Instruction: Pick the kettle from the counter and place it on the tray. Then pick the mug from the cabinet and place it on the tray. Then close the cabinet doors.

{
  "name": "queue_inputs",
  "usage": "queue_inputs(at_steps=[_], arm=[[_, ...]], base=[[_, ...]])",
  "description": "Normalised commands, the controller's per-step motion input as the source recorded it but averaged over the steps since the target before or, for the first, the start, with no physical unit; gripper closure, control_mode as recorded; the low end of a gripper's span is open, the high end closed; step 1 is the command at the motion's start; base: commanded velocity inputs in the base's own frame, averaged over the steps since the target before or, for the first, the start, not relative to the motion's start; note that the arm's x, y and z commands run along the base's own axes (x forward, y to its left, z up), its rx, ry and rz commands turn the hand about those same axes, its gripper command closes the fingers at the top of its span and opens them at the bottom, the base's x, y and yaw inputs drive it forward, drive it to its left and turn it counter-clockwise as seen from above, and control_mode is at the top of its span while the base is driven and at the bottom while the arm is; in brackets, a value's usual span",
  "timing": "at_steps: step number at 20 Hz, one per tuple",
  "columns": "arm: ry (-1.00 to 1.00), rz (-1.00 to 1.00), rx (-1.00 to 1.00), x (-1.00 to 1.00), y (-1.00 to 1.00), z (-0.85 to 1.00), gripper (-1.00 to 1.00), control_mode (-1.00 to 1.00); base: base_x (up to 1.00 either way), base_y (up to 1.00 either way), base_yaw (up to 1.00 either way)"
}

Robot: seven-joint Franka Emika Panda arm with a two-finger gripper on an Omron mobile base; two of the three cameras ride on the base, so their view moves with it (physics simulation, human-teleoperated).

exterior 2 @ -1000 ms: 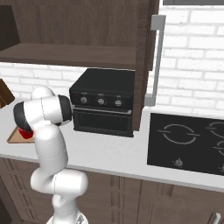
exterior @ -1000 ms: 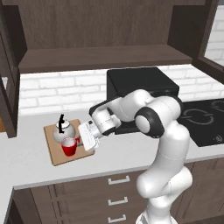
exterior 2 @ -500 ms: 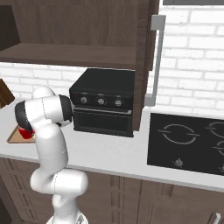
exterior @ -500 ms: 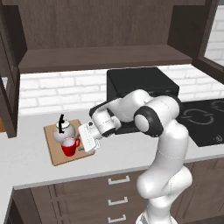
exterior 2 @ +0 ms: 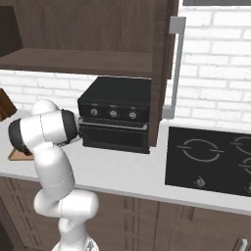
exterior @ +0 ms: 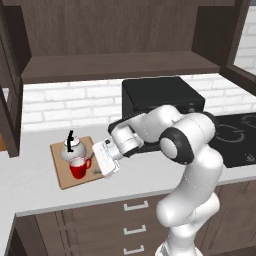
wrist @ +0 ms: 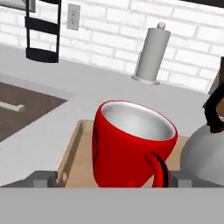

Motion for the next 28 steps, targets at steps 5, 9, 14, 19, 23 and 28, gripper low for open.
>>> queue_inputs(at_steps=[5, 9, 14, 19, 23, 28], arm=[[-0.12, -0.01, 0.0, -0.5, -0.41, 0.67, -1.0, -1.0], [-0.05, -0.09, 0.0, -0.32, -0.47, 0.84, -1.0, -1.0], [0.0, -0.14, 0.0, -0.07, -0.42, 0.98, -1.0, -1.0], [0.0, -0.12, 0.0, -0.07, -0.39, 0.94, -1.0, -1.0], [0.0, -0.14, 0.0, -0.27, -0.4, 0.77, -1.0, -1.0], [0.0, -0.24, 0.01, -0.4, -0.49, 0.44, -1.0, -1.0]], base=[[0.0, 0.0, 0.0], [0.0, 0.0, 0.0], [0.0, 0.0, 0.0], [0.0, 0.0, 0.0], [0.0, 0.0, 0.0], [0.0, 0.0, 0.0]])
